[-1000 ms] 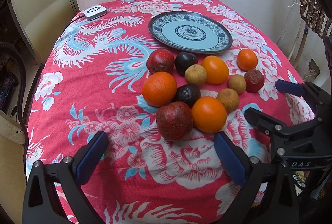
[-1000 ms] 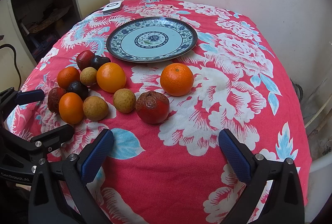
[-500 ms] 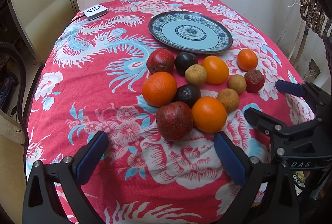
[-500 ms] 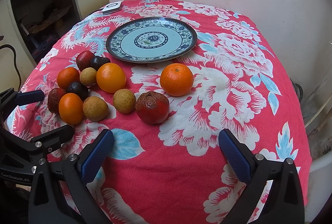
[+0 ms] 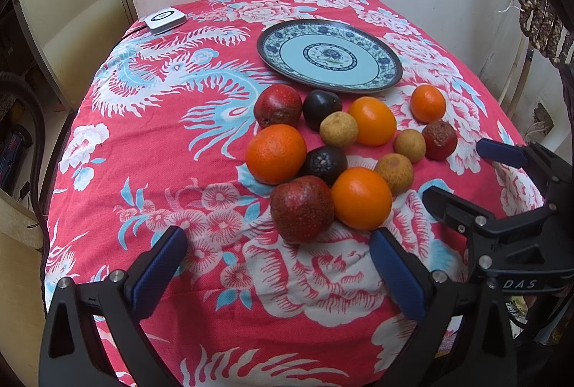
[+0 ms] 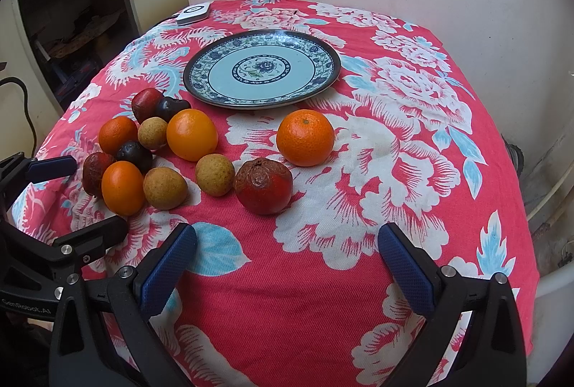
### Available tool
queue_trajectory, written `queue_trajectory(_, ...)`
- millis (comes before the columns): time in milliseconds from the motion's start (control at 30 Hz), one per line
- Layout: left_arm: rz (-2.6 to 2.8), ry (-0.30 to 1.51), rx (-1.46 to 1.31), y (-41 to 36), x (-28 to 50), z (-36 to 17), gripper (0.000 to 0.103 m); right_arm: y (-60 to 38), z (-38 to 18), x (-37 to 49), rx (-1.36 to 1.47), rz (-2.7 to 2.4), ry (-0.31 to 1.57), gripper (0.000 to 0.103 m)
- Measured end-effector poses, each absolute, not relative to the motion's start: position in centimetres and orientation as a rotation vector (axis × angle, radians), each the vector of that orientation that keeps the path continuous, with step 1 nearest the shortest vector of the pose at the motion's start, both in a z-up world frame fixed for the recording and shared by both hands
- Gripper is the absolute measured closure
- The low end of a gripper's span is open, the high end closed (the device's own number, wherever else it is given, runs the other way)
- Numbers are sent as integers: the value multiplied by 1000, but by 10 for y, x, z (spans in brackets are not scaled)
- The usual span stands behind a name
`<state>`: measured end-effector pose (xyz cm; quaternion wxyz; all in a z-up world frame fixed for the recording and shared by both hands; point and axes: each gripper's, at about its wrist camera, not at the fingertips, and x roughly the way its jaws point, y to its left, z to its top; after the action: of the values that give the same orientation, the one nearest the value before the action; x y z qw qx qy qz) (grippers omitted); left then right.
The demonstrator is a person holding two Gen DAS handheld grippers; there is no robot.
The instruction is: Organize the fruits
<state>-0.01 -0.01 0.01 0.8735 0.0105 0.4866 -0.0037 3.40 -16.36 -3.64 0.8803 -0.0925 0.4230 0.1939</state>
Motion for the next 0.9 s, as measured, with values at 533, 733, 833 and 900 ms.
queue_trajectory(533,2,997,-24,14,-7,9,1,-158,-33,27,-219,437,885,6)
queue_trajectory(733,13,987,-42,23,-12,14,4,-158,-31,27,-211,460,878,17)
queue_trajectory(833,16,984,-48,25,-13,16,8,-159,-29,27,-200,471,875,22)
queue_trajectory(900,9,978,-52,26,-13,18,12,-159,-28,27,-193,478,870,29)
